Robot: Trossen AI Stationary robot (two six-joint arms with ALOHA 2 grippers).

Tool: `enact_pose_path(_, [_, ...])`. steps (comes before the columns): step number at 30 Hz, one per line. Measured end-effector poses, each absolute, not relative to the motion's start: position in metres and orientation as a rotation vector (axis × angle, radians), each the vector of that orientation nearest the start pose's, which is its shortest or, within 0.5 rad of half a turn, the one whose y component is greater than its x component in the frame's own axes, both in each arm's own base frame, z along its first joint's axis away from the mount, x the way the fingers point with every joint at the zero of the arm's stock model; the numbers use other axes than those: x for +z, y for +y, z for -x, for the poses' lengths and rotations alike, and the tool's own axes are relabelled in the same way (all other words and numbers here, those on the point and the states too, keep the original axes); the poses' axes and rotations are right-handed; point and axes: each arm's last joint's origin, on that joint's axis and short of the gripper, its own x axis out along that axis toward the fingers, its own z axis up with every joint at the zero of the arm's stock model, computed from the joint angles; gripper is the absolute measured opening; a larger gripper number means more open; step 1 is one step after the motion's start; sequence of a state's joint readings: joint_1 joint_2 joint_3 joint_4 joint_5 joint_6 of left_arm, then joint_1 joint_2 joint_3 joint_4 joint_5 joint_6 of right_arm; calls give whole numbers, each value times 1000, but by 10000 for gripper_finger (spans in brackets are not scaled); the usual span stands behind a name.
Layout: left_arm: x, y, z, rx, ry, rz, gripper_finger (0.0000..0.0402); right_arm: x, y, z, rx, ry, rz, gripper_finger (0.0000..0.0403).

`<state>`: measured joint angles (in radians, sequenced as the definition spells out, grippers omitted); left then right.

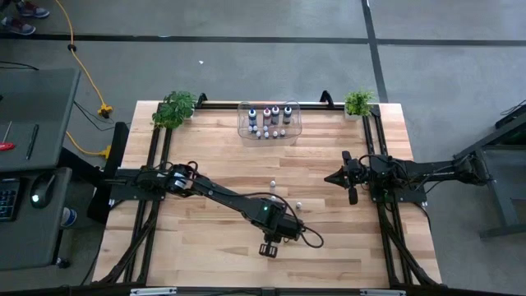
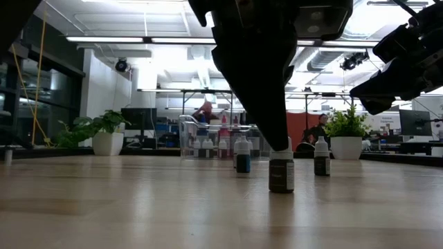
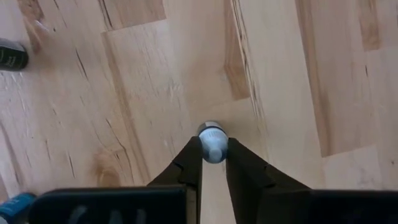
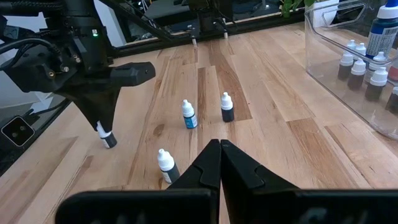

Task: Pick & Place food coloring
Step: Put the bottom small purple food coloring bottle into the transparent bin

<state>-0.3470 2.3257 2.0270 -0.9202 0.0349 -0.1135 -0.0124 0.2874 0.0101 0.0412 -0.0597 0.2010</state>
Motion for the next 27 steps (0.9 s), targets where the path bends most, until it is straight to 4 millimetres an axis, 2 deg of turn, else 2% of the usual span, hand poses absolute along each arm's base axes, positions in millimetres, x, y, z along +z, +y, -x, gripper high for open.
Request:
enact_pose_path(9, [198, -164, -460, -228, 1210, -36, 37, 146, 0, -113, 23, 240, -208, 0])
enact_pose_path(18, [233, -149, -466, 14, 1191, 236, 37, 146, 0, -113, 23, 240, -209, 0])
enact_pose_path(27, [277, -137, -457, 62, 1210, 256, 37, 146, 0, -113, 23, 240, -208, 0])
